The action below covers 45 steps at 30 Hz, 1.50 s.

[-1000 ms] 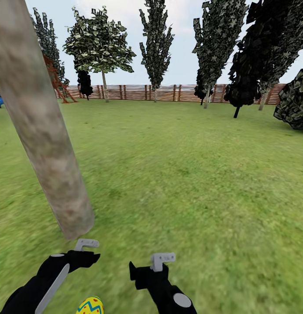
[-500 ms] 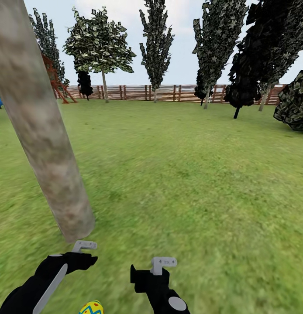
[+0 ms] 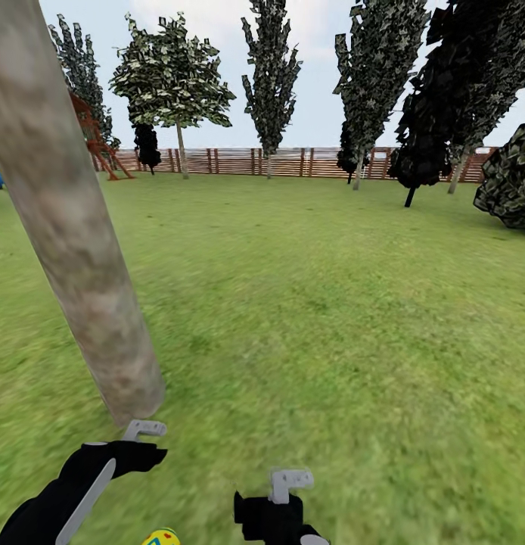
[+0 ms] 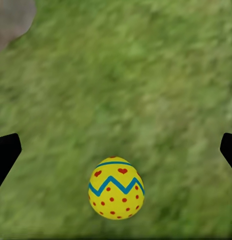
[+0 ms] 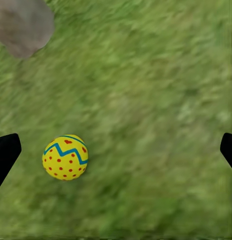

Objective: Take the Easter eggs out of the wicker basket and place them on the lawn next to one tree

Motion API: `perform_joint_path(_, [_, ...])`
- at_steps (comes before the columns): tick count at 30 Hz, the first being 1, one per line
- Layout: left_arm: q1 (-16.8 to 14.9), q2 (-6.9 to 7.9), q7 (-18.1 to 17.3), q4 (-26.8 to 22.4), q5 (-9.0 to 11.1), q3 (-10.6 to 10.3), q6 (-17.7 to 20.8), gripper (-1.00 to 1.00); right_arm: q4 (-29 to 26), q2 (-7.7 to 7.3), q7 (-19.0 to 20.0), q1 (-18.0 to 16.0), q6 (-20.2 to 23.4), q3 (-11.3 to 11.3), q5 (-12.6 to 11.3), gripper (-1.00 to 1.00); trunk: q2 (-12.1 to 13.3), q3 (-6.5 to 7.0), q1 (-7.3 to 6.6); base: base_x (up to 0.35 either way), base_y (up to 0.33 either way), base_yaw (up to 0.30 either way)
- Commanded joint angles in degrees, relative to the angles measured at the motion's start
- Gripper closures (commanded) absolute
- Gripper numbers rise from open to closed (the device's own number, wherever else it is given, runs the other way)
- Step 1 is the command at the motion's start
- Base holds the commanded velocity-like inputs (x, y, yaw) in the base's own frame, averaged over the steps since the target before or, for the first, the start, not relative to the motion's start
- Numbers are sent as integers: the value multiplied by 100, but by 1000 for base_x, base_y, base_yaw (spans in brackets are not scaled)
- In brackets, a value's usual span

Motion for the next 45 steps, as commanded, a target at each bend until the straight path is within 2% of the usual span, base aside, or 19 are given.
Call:
perform_joint_path(1, [-1,5,-1,-3,3,-9,35,-100,-4,-18,-46,35,-44,4,-53,-100,39,14,-23,0,0,0])
perform_joint_path(13, [-3,5,-1,4,-6,-9,87,-100,555,-123,-25,176,-930,-39,-68,-100,521,230,-287,0,0,0])
perform_joint_path(20, [-3,5,14,31,-6,-9,87,-100,665,-299,-30,190,-1338,-25,-71,-100,801,355,-440,0,0,0])
perform_joint_path(37, [1,5,16,139,-9,-14,71,-100,978,-319,-42,225,-1478,-28,-77,-100,1483,660,-814,0,0,0])
perform_joint_path(45, [87,5,17,131,-3,-10,59,-100,1101,-334,-34,233,-1845,-17,-60,-100,1804,804,-989,0,0,0])
